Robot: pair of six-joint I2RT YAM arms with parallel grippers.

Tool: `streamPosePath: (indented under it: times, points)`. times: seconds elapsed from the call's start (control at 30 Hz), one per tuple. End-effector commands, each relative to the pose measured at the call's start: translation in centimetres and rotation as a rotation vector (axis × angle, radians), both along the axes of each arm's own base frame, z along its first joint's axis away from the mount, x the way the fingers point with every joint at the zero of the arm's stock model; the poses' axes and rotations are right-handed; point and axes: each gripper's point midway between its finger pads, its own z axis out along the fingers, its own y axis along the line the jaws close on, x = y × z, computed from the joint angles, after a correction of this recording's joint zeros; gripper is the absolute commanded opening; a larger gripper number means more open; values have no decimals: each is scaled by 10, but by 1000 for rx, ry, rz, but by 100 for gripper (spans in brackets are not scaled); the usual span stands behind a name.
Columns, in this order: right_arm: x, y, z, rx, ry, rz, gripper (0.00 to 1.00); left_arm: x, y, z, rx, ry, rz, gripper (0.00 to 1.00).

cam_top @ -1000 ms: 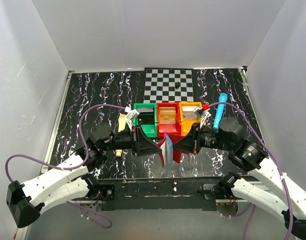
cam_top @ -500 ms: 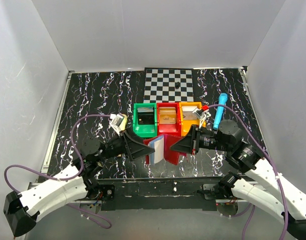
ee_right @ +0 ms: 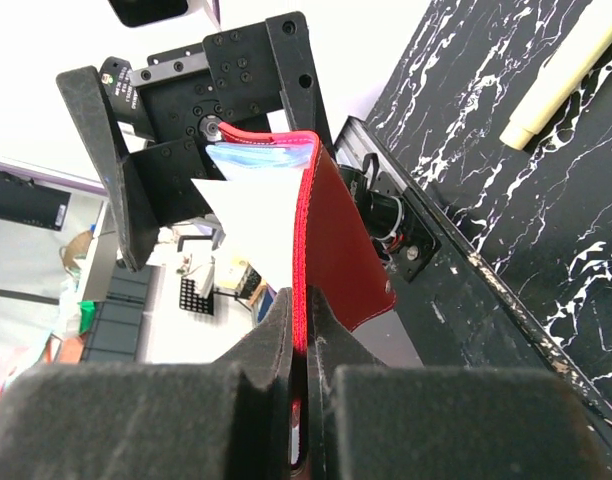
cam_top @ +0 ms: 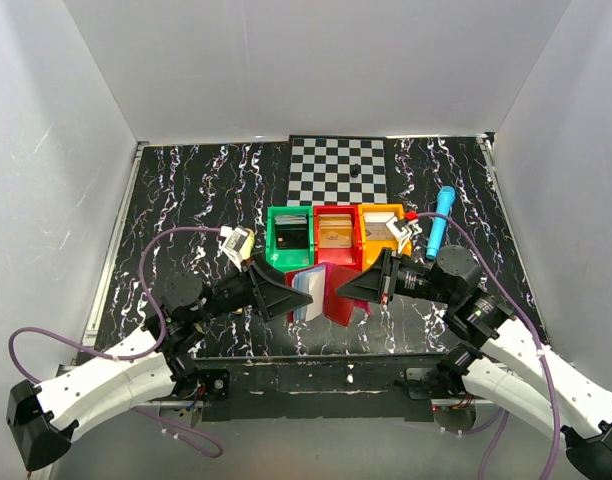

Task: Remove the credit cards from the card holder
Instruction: Open the card holder at the center of the board.

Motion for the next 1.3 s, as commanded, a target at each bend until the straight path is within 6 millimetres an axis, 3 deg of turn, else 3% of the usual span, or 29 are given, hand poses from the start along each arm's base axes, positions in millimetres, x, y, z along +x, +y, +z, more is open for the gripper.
streamPosePath:
  times: [0.0, 0.13, 0.3, 0.5, 0.57, 0.73, 0.83, 0.93, 1.27]
  points:
    - [0, -3, 33, 125, -58, -6, 1, -10, -2, 3, 24, -31, -47, 92]
    - [1, -4, 34, 132, -61, -2, 1, -13, 0, 0, 33, -39, -56, 79]
    - [3, -5, 31, 128, -60, -1, 1, -14, 5, 3, 41, -62, -37, 71]
    - [3, -6, 30, 126, -62, 2, 1, -8, 6, 3, 64, -73, -2, 34]
    - [3, -6, 29, 124, -63, 4, 1, -6, 6, 3, 61, -70, 10, 27]
    - [3, -6, 26, 119, -63, 8, 1, -5, 6, 2, 71, -64, 13, 26]
    - [3, -6, 26, 117, -65, 8, 1, -4, 6, 3, 72, -66, 15, 36]
    - [3, -6, 25, 113, -63, 9, 1, -6, 6, 7, 66, -77, 13, 37]
    - [4, -5, 25, 106, -74, 15, 1, -5, 5, 9, 82, -96, 8, 9]
